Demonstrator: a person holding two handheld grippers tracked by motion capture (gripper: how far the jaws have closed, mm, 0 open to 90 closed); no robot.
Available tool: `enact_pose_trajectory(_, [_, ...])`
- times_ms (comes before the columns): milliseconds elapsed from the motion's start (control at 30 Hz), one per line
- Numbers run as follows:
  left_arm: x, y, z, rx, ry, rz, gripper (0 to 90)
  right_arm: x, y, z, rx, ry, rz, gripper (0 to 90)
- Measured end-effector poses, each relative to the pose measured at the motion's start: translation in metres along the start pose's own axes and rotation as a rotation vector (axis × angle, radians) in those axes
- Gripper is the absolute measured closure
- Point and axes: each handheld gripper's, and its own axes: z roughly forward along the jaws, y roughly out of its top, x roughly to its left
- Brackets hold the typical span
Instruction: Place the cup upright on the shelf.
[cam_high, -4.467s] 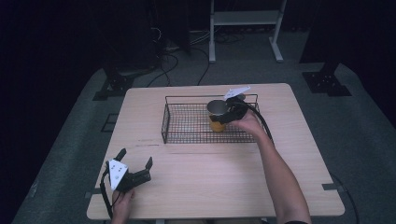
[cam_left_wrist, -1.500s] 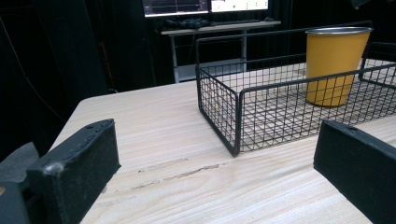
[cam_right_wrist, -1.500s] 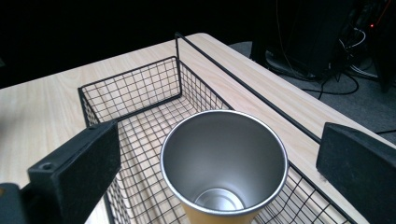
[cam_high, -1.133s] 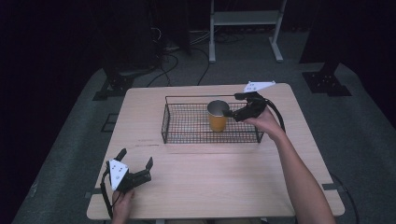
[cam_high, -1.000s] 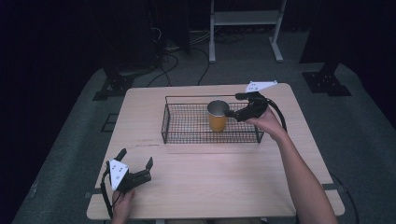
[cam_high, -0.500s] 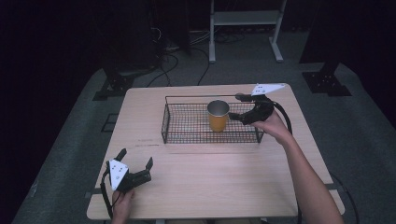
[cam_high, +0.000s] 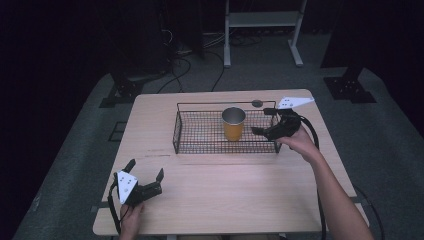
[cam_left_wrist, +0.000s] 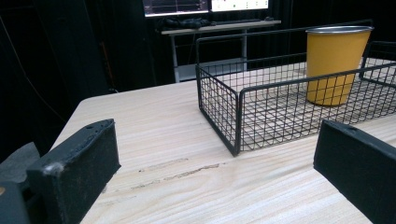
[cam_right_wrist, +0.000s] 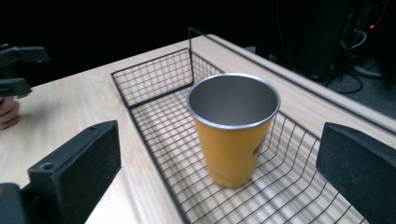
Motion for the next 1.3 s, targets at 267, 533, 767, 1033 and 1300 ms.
enact_pose_trajectory(267, [0.0,0.0,0.0,0.0,0.0,0.002,0.0,0.006,-0.011,-0.012,0.004,0.002,-0.004,0.0])
enact_pose_trajectory(533, [0.0,0.0,0.0,0.001,0.001,0.002,0.0,0.012,-0.022,-0.02,0.0,-0.007,-0.004,0.0])
enact_pose_trajectory(767, [0.0,0.0,0.0,0.001,0.001,0.004,0.0,0.017,-0.03,-0.023,0.001,0.01,0.002,0.0])
enact_pose_trajectory(1033, [0.0,0.0,0.0,0.001,0.001,0.004,0.0,0.022,-0.04,-0.028,-0.004,0.017,0.011,0.0])
enact_pose_trajectory(1300, [0.0,0.0,0.0,0.001,0.001,0.003,0.0,0.025,-0.051,-0.034,-0.008,0.008,0.023,0.0])
